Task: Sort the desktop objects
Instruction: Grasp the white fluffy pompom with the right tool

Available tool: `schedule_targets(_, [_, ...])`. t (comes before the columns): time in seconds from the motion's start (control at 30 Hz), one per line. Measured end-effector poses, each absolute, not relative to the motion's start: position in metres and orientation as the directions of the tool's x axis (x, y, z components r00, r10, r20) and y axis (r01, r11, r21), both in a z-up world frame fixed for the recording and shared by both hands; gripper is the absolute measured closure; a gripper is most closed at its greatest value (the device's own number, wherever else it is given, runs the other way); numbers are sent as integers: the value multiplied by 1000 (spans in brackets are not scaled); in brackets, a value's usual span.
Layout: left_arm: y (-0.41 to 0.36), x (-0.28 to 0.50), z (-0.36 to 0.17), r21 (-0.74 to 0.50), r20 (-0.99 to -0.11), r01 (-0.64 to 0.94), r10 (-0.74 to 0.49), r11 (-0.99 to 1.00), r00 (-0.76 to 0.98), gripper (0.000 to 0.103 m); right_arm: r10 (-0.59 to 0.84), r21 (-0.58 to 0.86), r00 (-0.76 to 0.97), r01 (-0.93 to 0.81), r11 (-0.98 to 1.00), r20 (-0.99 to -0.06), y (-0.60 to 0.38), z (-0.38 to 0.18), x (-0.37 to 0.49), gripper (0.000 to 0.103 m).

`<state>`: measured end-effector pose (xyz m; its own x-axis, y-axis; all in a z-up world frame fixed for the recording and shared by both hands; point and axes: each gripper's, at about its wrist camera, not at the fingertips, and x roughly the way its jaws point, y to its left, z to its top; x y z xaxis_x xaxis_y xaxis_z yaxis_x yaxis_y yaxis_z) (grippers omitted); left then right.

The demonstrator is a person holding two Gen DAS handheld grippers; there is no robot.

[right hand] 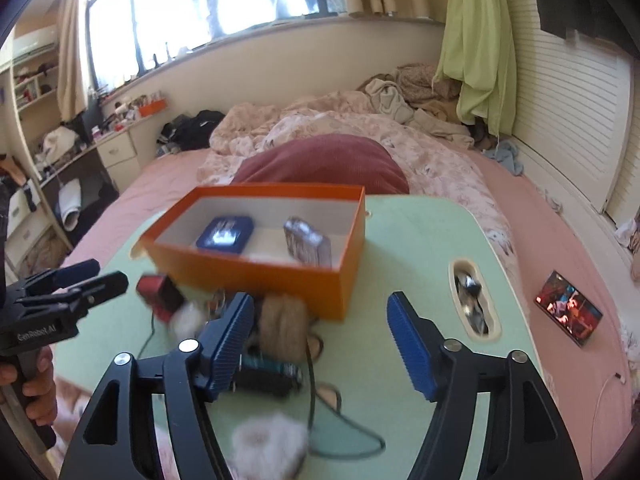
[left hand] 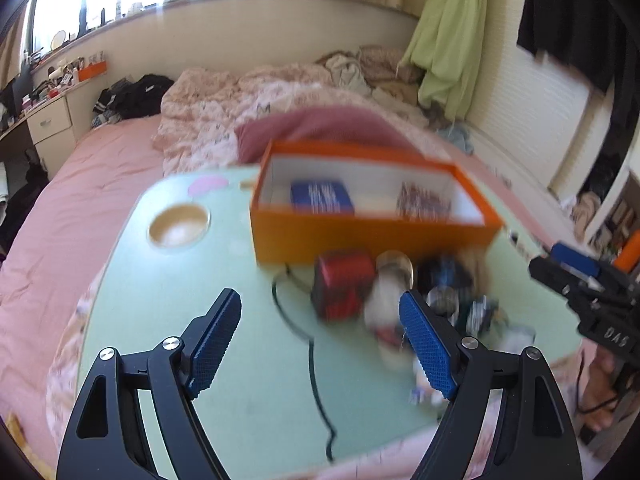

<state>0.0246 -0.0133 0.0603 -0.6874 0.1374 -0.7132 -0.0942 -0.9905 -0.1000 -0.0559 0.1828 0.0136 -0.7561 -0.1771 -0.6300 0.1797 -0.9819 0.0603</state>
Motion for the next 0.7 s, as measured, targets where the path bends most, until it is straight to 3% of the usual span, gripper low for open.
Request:
schedule_targets(0.13, [5,51,33,-48,-748,-135,125,-990,-652,22,-217,57,-722,240,-969,-657,184,-8,-28,28])
schedule_targets(0.23, [8,52,12,49,-777,-69,5,-996,-629,19,-231,61,-708,258,-964,-667,179,-24,-19,28])
schedule_targets(0.3, [1,52,10,11,-774,-73,38,-997,-632,18,-232,41,-690,281,-959,-686,171,-29,-20,28])
schedule_targets(0.43, [-8,46,4,-28,-786,-70,66,-997,-615,0,-197,-22,-675,302,-953,-711,158,-35,-22,28])
schedule_targets(0.7, [-5,44,7,-27,-785,-71,65,-997,-616,0,-170,-19,-615,287,-958,-770,161,-53,-35,31])
